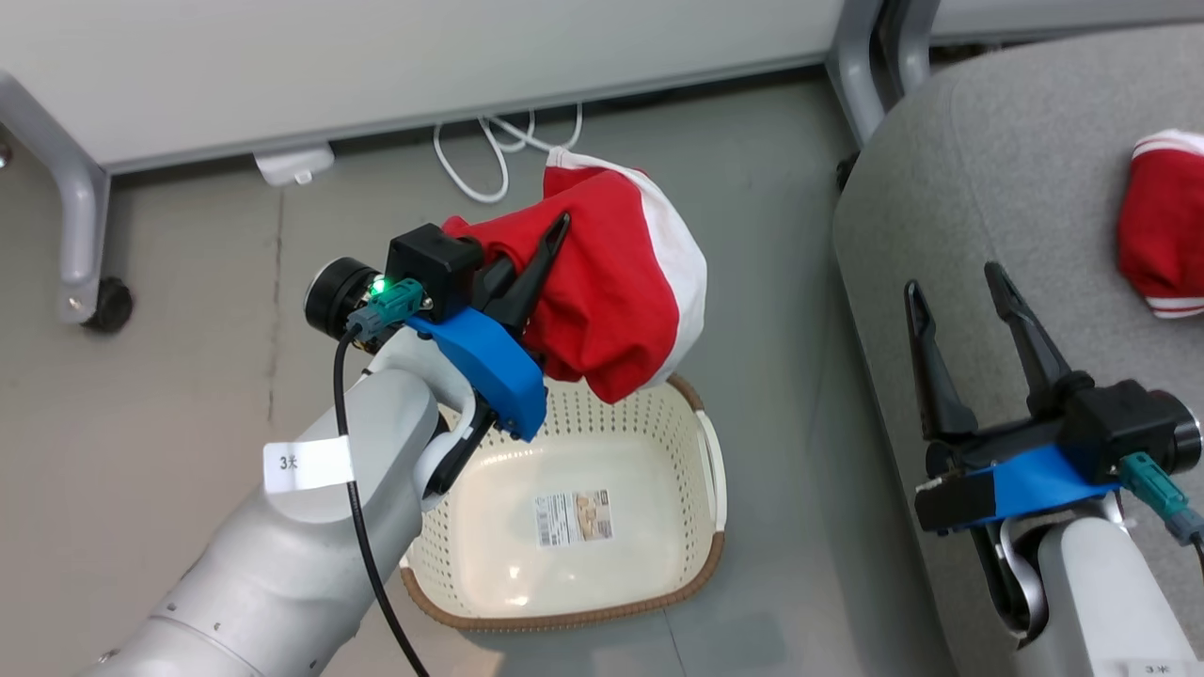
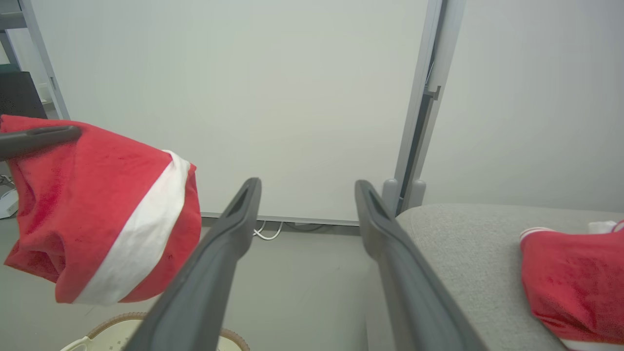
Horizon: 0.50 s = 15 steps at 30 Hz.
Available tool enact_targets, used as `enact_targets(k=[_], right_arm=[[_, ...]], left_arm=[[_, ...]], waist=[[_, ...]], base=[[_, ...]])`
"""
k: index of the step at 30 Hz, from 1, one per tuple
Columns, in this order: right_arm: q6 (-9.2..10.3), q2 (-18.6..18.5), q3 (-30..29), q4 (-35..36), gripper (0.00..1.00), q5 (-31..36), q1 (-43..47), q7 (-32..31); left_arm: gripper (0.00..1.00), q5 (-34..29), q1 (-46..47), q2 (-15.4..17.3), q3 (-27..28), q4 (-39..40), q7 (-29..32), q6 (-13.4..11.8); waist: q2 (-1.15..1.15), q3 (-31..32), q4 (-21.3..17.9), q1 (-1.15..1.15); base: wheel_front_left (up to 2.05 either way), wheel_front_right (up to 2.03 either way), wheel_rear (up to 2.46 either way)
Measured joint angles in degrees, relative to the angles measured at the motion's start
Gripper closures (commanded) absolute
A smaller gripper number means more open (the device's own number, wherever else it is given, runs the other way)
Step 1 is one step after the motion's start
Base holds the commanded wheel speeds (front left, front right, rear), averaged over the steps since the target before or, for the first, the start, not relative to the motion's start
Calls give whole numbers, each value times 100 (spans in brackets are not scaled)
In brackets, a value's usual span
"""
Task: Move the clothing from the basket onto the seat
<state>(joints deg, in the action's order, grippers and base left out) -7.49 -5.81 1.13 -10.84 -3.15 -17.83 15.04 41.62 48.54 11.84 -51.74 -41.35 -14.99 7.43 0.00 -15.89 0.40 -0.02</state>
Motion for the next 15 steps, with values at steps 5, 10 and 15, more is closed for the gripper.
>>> enact_targets(k=[5, 10, 15], right_arm=[[0, 8, -26, -87, 0, -13, 284, 0], [0, 36, -27, -148, 0, -36, 545, 0], [0, 48, -33, -188, 0, -55, 762, 0]], left_arm=[[100, -219, -132, -96, 277, 209, 0, 0], [100, -364, -264, -181, 324, 322, 0, 0], [100, -401, -339, -241, 310, 383, 0, 0]], waist=[[0, 462, 57, 0], [0, 874, 96, 0], [0, 1230, 109, 0]], base=[[0, 0, 0], [0, 0, 0], [0, 0, 0]])
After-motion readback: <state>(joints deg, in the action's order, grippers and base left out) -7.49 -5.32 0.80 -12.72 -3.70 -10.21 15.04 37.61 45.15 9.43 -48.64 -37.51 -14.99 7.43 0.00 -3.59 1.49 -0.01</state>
